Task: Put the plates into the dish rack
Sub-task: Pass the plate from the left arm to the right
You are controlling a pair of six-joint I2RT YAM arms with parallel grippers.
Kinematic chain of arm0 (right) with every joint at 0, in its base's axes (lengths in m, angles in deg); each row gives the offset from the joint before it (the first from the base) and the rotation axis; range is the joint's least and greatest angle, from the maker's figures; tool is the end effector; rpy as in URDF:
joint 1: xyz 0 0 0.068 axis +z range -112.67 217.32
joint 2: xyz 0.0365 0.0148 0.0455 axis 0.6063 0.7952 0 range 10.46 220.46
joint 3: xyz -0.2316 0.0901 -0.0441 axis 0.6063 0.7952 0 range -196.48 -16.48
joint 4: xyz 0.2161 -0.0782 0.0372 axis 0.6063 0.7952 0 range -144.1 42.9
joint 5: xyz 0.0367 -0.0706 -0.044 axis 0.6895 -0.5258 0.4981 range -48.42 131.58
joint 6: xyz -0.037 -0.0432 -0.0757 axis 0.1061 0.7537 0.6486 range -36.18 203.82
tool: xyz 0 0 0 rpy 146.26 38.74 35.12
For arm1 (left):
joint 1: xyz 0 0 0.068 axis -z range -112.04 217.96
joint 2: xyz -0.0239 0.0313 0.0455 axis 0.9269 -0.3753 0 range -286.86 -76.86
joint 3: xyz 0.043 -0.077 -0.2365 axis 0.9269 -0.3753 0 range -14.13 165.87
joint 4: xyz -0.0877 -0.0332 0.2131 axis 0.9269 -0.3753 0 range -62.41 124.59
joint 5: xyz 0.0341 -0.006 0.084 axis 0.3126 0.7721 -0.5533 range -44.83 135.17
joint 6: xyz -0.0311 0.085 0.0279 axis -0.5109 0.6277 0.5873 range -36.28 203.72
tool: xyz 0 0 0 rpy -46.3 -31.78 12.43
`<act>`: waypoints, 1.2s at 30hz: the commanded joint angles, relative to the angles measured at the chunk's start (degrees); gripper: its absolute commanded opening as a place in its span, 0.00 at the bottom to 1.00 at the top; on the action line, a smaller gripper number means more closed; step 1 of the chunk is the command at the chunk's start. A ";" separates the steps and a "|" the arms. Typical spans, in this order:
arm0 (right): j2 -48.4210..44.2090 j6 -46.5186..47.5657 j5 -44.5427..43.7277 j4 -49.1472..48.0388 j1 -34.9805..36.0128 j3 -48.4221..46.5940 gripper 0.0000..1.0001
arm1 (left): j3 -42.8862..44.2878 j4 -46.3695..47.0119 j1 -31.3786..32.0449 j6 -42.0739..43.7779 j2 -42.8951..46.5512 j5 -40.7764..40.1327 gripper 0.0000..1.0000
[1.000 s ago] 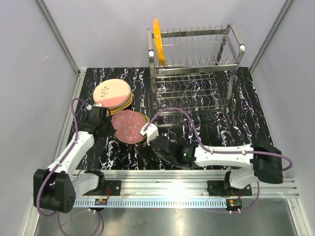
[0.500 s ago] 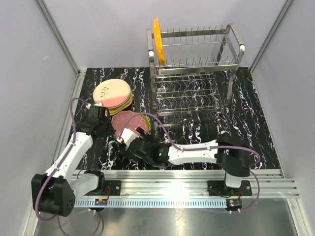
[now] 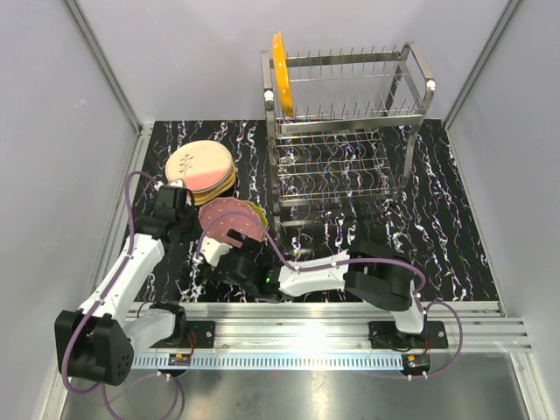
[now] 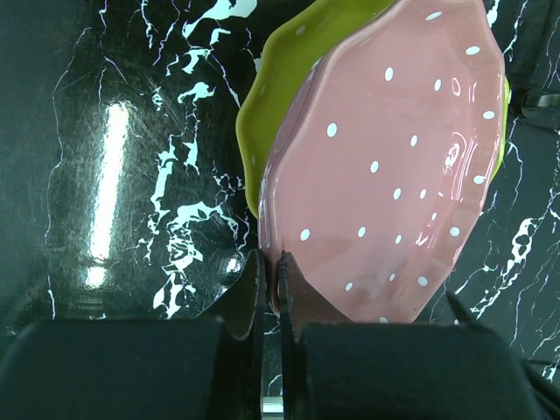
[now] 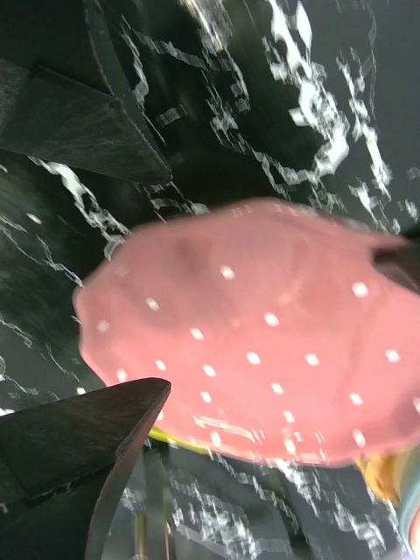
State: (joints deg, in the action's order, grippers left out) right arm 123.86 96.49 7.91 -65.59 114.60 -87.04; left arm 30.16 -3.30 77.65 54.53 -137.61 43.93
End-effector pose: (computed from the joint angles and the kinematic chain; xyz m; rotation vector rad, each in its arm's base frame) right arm 0.1427 0.4171 0.1592 -1.1679 1.6478 0.0884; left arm 0.2140 -0.0346 0.1926 -0.4382 2.4987 -0.2458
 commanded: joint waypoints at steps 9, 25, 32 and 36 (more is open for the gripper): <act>6.04 13.08 -7.73 -18.57 -0.99 -2.03 0.98 | 4.49 5.19 0.24 0.71 1.16 4.13 0.00; 5.86 20.29 -6.58 -22.09 -1.25 -1.42 0.45 | 6.95 3.09 0.24 1.33 1.77 2.91 0.00; 1.13 17.93 -3.43 -18.40 -1.07 -1.59 0.25 | 7.91 1.85 0.24 1.50 3.53 1.76 0.13; -4.66 16.25 -0.79 -13.31 -0.11 -3.00 0.13 | 9.40 1.06 0.24 1.24 4.41 2.55 0.26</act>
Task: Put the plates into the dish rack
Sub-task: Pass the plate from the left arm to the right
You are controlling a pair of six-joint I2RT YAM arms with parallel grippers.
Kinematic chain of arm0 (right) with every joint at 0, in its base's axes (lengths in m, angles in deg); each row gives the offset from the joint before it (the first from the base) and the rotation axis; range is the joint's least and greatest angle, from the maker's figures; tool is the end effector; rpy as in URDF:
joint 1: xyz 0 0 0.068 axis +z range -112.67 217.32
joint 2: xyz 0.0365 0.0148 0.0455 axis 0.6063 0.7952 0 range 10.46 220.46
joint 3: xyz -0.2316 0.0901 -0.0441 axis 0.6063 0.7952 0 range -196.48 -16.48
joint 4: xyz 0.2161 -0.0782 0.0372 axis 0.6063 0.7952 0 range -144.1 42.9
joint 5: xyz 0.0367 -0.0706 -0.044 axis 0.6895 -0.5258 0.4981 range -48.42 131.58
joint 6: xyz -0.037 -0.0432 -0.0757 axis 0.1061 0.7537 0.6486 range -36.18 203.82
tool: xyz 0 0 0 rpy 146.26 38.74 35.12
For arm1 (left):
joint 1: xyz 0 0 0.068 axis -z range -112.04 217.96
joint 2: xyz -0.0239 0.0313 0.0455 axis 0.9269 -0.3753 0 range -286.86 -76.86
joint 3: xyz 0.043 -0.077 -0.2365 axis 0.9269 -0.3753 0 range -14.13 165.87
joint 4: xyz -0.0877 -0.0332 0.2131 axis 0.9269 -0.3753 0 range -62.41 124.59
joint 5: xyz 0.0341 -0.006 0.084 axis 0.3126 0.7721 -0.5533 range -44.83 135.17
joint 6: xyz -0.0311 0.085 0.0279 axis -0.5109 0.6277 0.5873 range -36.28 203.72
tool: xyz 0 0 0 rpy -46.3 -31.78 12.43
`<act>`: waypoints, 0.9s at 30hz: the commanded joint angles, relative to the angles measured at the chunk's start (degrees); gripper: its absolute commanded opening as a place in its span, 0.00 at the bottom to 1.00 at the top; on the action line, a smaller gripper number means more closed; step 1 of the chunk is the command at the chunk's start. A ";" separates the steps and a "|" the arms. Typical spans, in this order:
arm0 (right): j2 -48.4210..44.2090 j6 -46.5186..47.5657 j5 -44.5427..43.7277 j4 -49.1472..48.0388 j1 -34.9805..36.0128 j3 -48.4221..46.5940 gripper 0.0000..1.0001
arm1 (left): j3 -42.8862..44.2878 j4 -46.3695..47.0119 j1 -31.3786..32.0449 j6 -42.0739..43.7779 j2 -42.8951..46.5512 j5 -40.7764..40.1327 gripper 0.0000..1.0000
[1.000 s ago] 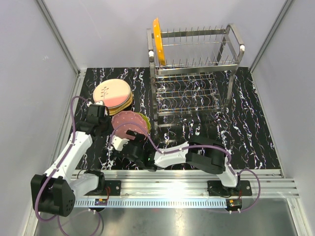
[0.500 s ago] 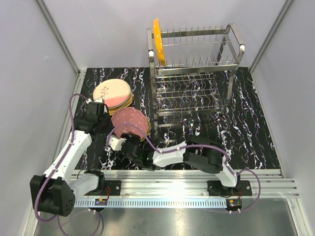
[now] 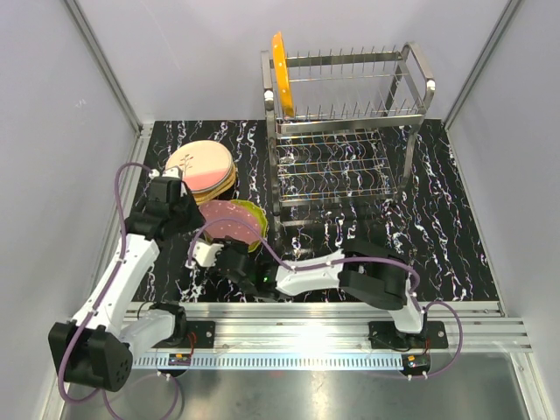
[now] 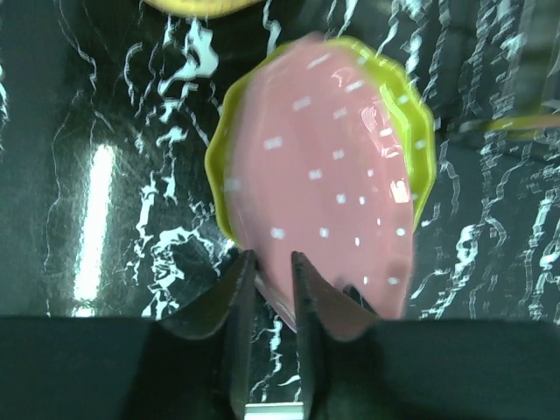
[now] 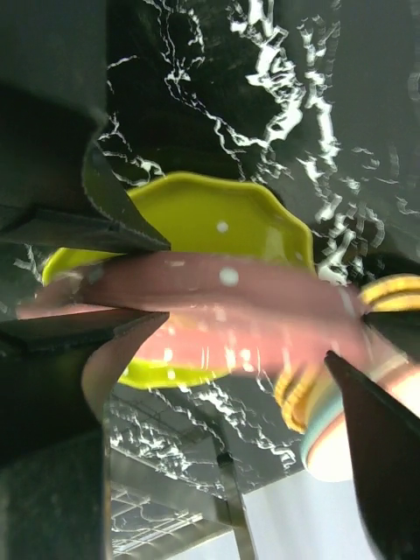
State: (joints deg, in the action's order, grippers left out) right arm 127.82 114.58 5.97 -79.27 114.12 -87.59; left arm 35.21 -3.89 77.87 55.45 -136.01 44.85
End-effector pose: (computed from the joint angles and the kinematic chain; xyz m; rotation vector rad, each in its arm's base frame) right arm 0.1528 0.4336 0.1643 -1.2340 1.4022 -0.0498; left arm 0.2197 -0.0378 0.2255 -0.3910 2.4038 -0.2972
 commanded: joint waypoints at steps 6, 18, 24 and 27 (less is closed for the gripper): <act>-14.17 -4.31 5.20 6.27 1.86 -3.60 0.07 | 5.06 3.75 0.02 -1.35 4.04 2.77 0.32; -22.16 -12.56 7.93 11.88 2.04 -1.31 0.00 | 6.73 4.82 0.02 -0.91 6.59 4.89 0.63; -29.20 -20.64 10.92 18.22 2.13 0.18 0.00 | 7.87 6.05 0.02 -0.73 8.53 3.92 0.78; -33.41 -24.16 11.53 21.12 2.04 1.32 0.00 | 7.26 8.23 0.02 -0.73 9.32 5.32 0.80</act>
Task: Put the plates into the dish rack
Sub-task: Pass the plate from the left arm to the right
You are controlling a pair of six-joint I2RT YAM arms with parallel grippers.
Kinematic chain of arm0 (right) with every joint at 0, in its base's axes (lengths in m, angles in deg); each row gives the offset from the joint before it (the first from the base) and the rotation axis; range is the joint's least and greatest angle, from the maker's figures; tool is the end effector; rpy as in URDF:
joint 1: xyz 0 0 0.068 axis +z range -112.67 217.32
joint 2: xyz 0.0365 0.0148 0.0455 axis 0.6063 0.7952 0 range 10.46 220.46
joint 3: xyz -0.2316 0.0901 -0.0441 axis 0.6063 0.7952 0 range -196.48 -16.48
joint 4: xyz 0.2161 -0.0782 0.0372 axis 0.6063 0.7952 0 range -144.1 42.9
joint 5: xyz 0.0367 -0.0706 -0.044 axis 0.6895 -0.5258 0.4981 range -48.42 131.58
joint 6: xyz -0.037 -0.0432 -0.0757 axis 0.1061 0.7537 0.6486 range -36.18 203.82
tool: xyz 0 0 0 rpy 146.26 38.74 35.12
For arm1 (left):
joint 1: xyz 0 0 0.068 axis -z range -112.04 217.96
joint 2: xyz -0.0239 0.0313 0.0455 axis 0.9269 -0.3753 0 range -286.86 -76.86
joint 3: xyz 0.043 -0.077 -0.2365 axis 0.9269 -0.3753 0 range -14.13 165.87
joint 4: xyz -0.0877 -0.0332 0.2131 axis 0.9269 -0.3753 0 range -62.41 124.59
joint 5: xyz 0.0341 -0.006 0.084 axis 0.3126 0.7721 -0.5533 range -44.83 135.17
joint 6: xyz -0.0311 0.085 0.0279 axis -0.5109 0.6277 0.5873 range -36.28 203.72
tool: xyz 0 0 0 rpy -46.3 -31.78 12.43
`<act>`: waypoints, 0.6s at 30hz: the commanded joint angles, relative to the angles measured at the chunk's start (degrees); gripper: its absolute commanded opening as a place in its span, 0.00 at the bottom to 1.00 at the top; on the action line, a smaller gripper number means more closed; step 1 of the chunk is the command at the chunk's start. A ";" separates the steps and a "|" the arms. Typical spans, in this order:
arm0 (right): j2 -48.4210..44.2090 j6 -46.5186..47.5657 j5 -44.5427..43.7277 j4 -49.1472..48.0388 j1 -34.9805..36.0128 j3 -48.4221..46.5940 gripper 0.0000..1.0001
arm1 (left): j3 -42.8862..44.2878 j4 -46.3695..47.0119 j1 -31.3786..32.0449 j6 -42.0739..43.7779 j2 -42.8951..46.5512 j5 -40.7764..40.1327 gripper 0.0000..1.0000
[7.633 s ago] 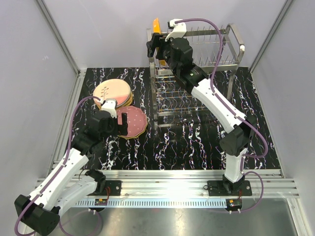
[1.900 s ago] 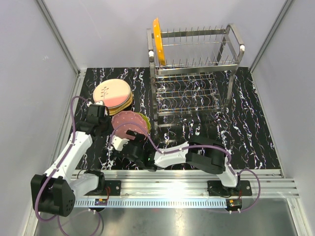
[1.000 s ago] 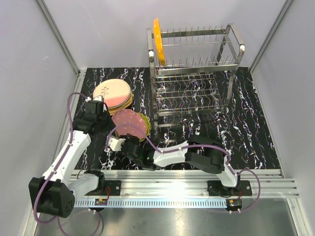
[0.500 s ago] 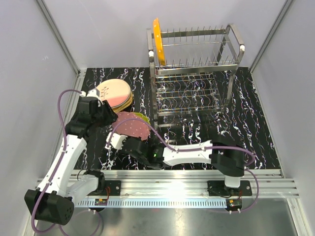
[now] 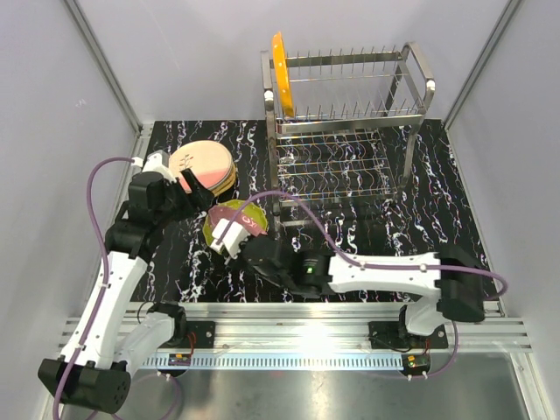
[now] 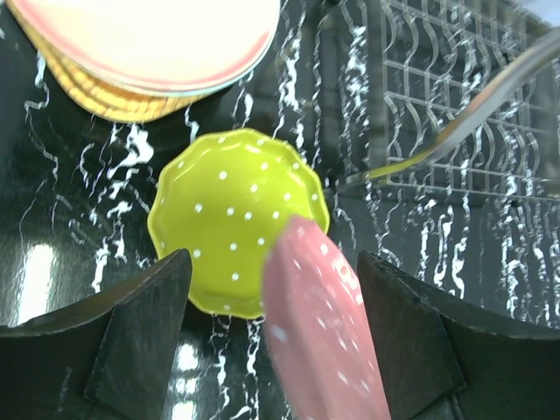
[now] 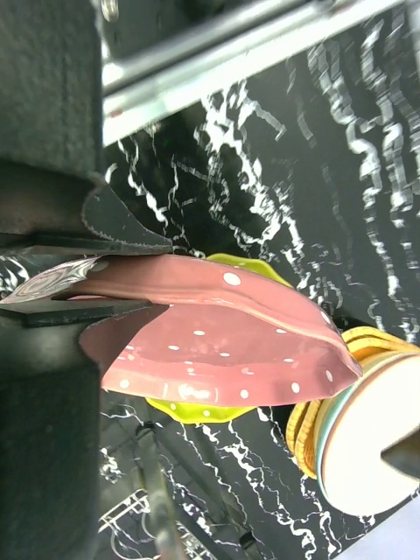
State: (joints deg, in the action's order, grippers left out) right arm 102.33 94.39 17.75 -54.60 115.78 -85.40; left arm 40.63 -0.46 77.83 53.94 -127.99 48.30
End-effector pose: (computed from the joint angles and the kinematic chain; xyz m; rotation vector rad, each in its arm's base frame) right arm 0.1117 0.3745 0.2698 -1.1574 1.5652 0.3823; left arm 0.2097 -0.0411 0.2929 -0.3397 2.1269 -0.4652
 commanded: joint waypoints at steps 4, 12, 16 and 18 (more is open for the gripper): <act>-13.90 -5.91 1.07 -0.74 0.47 0.37 0.00 | -0.96 10.52 0.06 1.30 2.70 7.93 0.82; -25.60 -7.93 5.81 7.52 0.47 -2.35 0.00 | -1.33 12.11 0.06 5.61 3.06 11.63 0.84; -30.34 -7.67 4.51 9.45 0.56 -3.41 0.00 | -2.55 11.32 0.06 6.93 2.97 10.67 0.84; -32.19 -6.36 3.54 10.33 0.56 -5.50 0.00 | -3.34 11.58 0.06 7.71 2.97 11.10 0.84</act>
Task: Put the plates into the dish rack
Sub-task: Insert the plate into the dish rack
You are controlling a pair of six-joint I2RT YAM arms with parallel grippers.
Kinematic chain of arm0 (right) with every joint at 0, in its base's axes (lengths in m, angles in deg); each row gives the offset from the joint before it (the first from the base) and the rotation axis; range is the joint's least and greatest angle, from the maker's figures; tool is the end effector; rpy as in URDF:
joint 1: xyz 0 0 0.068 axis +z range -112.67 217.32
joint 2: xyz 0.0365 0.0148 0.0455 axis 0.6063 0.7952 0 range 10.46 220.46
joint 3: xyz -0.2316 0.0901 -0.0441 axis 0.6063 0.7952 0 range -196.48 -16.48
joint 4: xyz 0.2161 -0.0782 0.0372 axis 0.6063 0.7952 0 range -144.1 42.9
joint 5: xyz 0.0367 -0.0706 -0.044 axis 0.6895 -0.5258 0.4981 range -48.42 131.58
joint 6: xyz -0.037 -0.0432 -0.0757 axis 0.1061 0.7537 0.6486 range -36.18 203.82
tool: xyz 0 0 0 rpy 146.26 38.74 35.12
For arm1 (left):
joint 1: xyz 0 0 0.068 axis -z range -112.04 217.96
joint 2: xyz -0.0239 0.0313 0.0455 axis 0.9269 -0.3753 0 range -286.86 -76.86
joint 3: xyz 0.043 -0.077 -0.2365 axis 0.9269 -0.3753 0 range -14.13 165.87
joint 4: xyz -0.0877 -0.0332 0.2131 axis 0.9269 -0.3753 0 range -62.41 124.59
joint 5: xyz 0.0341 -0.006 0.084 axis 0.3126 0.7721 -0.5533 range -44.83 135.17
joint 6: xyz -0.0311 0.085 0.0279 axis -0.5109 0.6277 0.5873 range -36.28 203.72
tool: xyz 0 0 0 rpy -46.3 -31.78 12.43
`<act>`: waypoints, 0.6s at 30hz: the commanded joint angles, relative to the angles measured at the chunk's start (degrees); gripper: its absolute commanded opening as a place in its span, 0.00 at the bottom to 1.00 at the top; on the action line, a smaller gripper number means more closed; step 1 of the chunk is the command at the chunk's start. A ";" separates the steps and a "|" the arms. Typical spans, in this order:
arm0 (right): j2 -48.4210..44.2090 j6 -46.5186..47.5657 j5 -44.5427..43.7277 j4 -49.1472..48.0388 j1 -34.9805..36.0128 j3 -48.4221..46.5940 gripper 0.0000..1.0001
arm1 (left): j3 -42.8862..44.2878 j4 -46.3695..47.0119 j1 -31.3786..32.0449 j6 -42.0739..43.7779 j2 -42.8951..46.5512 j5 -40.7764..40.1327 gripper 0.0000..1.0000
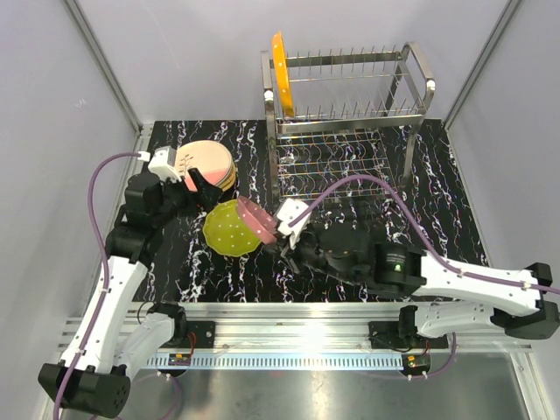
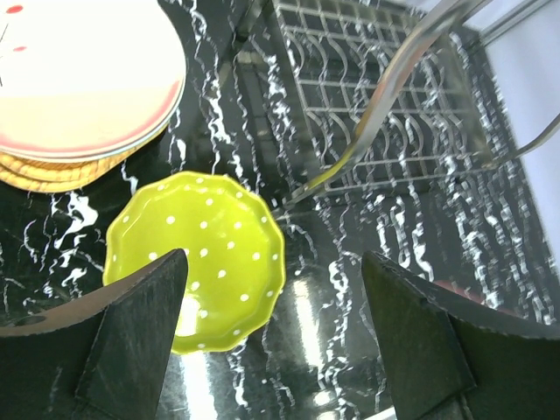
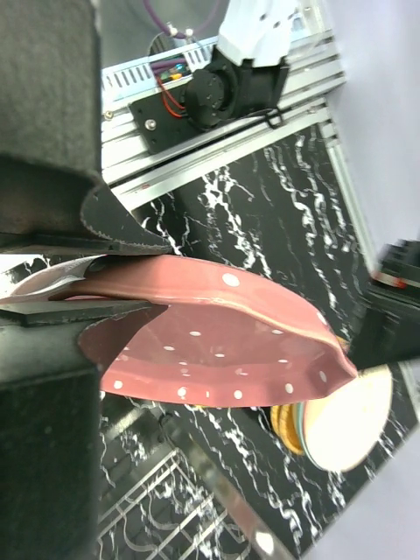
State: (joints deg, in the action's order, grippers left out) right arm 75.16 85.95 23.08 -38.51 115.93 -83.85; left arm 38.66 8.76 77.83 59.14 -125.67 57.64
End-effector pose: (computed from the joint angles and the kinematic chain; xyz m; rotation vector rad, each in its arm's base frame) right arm 0.0816 0.2678 0.3682 -0.9984 1.5388 0.6640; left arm 0.2095 -0.0551 0.3123 -0.1086 1.9890 -0.6054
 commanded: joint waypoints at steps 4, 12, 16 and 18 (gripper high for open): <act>-5.91 6.38 -7.05 -4.26 0.32 -11.81 0.00 | -2.17 2.62 0.15 2.96 0.57 1.86 0.84; -1.70 15.17 -13.92 -4.17 0.41 -25.69 0.00 | -2.52 4.47 1.29 6.73 -0.57 5.98 0.84; 0.94 18.96 -17.00 -6.45 0.40 -31.58 0.00 | -1.73 4.47 6.46 10.86 -2.15 4.35 0.83; 2.26 20.98 -18.66 -7.85 0.32 -35.27 0.00 | -0.68 4.38 11.39 13.14 -3.21 -0.92 0.84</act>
State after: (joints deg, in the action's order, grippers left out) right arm 76.71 100.00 9.00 -34.84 115.98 -112.29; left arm 36.08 10.36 84.52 67.10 -127.60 61.05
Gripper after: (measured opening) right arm 0.230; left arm 0.834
